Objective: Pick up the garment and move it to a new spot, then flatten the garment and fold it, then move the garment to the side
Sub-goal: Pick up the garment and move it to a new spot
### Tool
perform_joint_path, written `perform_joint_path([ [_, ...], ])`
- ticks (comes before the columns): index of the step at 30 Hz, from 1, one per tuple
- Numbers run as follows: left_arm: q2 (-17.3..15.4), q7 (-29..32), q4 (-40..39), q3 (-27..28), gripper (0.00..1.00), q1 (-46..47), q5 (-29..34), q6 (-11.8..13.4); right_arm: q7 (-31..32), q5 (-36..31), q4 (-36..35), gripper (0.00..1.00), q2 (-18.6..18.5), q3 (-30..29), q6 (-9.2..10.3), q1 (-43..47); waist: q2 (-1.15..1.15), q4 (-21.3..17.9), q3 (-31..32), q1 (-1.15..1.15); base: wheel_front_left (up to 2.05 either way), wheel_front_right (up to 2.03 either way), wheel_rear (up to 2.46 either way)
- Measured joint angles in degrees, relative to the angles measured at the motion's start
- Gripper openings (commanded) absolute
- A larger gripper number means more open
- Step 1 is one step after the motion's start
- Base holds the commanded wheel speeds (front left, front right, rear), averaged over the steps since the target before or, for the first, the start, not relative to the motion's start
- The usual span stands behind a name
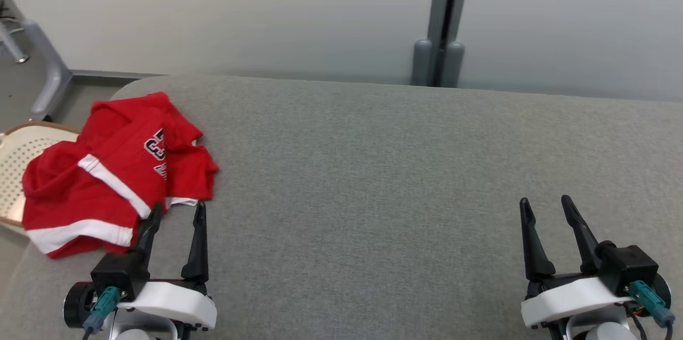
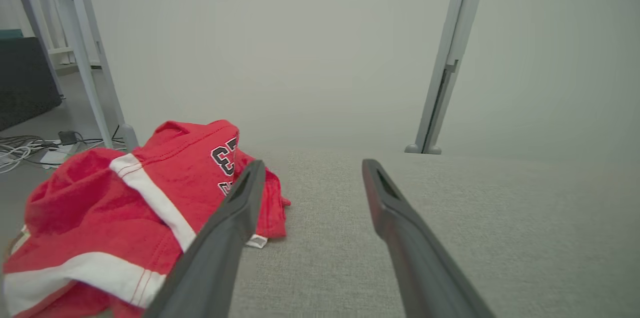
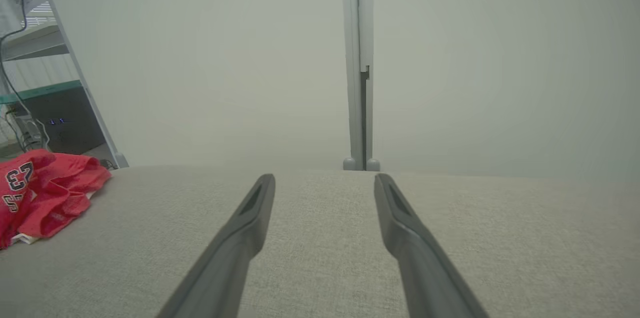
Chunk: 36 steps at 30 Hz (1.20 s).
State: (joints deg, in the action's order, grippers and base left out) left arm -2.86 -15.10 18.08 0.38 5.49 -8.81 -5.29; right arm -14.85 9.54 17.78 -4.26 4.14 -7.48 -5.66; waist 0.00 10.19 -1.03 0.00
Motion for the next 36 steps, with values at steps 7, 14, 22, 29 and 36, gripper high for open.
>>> perform_joint_path([
  [7, 0.03, -0.03, 0.13, 1.13, 1.0, 0.33, -0.87, -0.29, 0.75, -1.1, -1.48, 1.0, 0.77, 1.12, 0.0, 0.07, 0.0, 7.77, -0.1, 0.0, 0.0, 0.0, 0.0],
  [14, 0.0, -0.04, 0.22, 2.12, 1.0, 0.34, -1.53, -0.38, 2.02, -2.92, -2.81, 1.0, 1.13, 2.18, -0.01, 0.6, 0.0, 14.5, -0.33, 0.0, 0.0, 0.0, 0.0],
  [22, 0.03, -0.03, 0.33, 1.66, 1.0, 0.34, -2.54, -0.37, 3.19, -3.72, -4.24, 1.0, 1.29, 2.45, -0.01, 0.98, 0.0, 18.53, -0.78, 0.0, 0.0, 0.0, 0.0],
  [29, 0.04, -0.03, 0.27, 1.43, 1.0, 0.35, -3.01, -0.16, 3.71, -4.16, -4.88, 1.0, 1.32, 2.46, -0.01, 1.08, 0.0, 18.96, -1.11, 0.0, 0.0, 0.0, 0.0],
  [36, 0.04, -0.04, 0.52, 0.45, 1.0, 0.85, -3.08, -0.13, 4.23, -4.17, -5.5, 1.0, 1.34, 2.33, -0.01, 1.25, 0.0, 18.83, -1.64, 0.0, 0.0, 0.0, 0.0],
])
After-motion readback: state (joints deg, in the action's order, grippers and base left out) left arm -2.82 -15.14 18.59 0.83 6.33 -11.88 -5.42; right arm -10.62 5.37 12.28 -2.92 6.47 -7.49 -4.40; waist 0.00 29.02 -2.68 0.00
